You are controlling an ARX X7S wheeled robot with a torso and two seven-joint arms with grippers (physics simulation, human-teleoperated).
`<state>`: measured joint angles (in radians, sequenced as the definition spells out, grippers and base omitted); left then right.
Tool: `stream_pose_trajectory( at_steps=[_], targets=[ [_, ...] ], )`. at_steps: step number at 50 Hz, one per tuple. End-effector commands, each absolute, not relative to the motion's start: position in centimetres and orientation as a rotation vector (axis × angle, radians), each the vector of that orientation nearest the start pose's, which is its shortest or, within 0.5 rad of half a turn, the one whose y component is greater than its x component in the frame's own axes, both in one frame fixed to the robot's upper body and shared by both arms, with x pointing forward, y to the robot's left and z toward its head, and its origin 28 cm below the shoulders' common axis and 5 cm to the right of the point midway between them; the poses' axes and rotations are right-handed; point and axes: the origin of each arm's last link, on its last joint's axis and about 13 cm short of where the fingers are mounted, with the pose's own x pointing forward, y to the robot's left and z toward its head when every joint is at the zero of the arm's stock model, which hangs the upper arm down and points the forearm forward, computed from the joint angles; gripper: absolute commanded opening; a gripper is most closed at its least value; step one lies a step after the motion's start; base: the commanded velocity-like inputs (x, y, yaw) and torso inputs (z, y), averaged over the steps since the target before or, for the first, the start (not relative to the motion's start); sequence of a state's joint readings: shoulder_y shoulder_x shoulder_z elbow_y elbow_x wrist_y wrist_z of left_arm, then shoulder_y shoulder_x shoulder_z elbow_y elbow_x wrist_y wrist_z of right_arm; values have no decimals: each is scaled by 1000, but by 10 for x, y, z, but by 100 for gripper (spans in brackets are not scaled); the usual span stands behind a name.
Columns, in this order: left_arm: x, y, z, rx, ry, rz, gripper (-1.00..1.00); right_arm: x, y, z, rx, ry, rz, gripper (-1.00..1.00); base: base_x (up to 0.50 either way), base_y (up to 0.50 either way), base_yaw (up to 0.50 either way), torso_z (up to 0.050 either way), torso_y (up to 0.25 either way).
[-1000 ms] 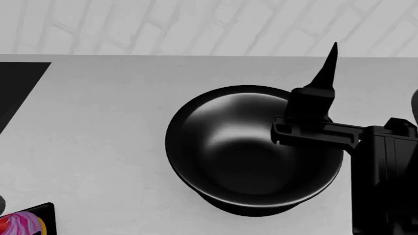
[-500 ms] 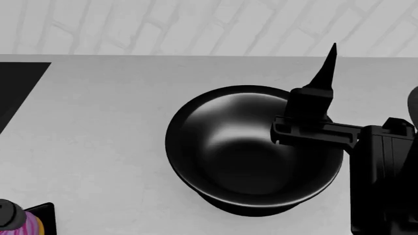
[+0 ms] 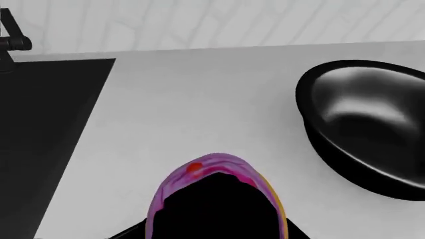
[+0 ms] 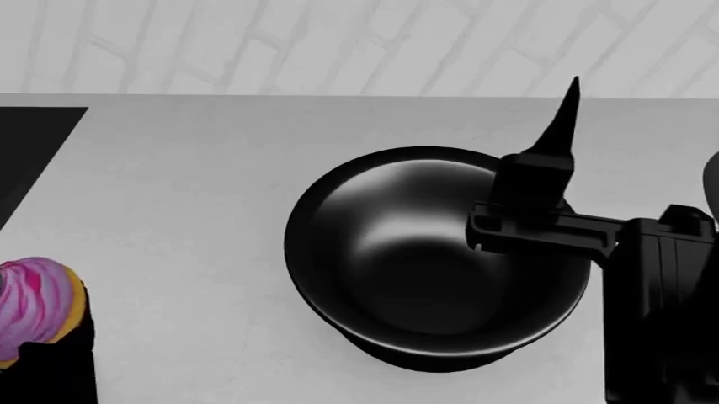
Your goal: Move the fresh-baked cupcake off the tray onto the counter, and place the bowl used for mixing into the sink.
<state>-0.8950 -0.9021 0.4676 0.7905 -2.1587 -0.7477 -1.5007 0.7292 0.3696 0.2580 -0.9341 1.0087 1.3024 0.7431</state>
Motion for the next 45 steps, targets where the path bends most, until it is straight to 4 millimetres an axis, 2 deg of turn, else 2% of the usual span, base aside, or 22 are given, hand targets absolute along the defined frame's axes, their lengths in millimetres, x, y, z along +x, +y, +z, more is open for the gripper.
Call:
stream_pose_trajectory(
  at_steps=[1, 7, 11, 23, 33, 41, 45],
  targets=[
    [175, 194, 281, -60, 359, -134, -100, 196, -128, 263, 29, -340, -139, 100, 0, 0, 0, 0, 0],
    [210, 185, 276, -78, 378, -107, -100, 196, -129, 265, 33, -345, -139, 100, 0, 0, 0, 0, 0],
    [228, 182, 260, -74, 412, -87, -100, 197, -128, 265, 31, -343, -136, 100, 0, 0, 0, 0, 0],
    [259, 171, 223, -72, 511, -61, -100, 198, -129, 265, 32, -346, -139, 100, 0, 0, 0, 0, 0],
    [264, 162, 196, -77, 575, -68, -100, 196, -129, 266, 33, -350, -138, 100, 0, 0, 0, 0, 1],
    [267, 158, 167, 4, 617, -46, -100, 197, -129, 266, 32, -350, -138, 100, 0, 0, 0, 0, 0],
    [268, 158, 161, 17, 628, -43, -100, 199, -129, 265, 29, -348, -138, 100, 0, 0, 0, 0, 0]
  ],
)
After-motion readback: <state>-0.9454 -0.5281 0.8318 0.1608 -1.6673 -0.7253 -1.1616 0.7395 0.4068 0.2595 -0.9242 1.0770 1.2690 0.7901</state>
